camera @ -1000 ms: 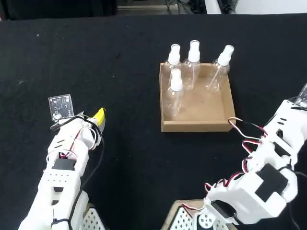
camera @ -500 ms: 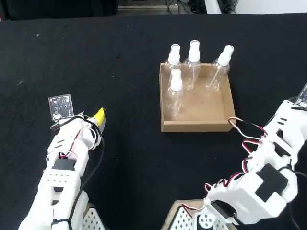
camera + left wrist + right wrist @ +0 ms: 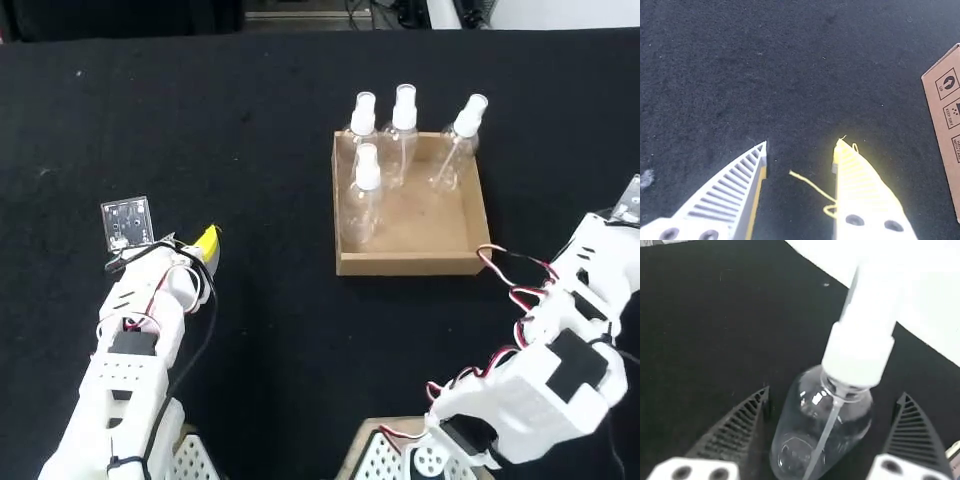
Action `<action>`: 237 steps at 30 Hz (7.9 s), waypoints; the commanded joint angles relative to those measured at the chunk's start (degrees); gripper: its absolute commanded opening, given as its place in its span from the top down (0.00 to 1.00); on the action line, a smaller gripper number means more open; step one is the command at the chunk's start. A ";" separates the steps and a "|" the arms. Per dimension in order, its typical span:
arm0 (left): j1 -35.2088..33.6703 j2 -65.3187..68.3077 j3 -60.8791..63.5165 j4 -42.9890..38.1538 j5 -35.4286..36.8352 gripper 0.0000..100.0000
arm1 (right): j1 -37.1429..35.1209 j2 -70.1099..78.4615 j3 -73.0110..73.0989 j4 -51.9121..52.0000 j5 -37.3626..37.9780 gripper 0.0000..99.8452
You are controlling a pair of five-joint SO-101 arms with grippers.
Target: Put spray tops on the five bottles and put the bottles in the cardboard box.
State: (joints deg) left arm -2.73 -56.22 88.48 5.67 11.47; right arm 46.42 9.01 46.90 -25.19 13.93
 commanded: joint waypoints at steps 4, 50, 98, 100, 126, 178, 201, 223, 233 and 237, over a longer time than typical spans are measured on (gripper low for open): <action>-0.48 -0.70 -0.57 -1.41 0.62 0.79 | -0.70 -1.89 -2.77 -1.49 -0.09 0.67; -0.57 -0.70 -0.66 -1.32 0.62 0.79 | 1.58 -1.71 -3.30 -1.58 -5.01 0.99; -0.66 -0.79 -0.84 -1.23 0.62 0.79 | -42.73 -59.21 13.23 45.89 -7.65 0.99; -0.66 -0.79 -0.75 -1.23 0.62 0.79 | -42.81 -59.12 14.73 43.69 -7.56 0.99; -0.66 -0.79 -0.66 -1.23 0.62 0.79 | -40.79 -58.68 35.65 12.31 -8.00 0.99; -0.66 -0.79 -0.57 -1.14 0.62 0.79 | -39.47 -32.48 26.24 5.45 -12.04 0.86; -0.66 -0.79 -0.57 -1.14 0.53 0.79 | -41.76 -32.57 26.86 5.45 -12.04 0.75; -2.42 -0.79 -0.66 -1.23 0.53 0.79 | -41.49 -40.13 27.47 13.98 -12.48 0.66; -2.42 -0.79 -0.84 -1.41 0.53 0.79 | -41.67 -45.58 27.65 17.14 -12.57 0.66; -2.33 -0.79 -0.84 -1.41 0.53 0.79 | -42.02 -49.98 26.51 24.44 -12.57 0.66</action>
State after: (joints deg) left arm -4.57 -56.22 88.48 5.67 11.47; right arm 5.45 -36.44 76.62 -4.70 1.80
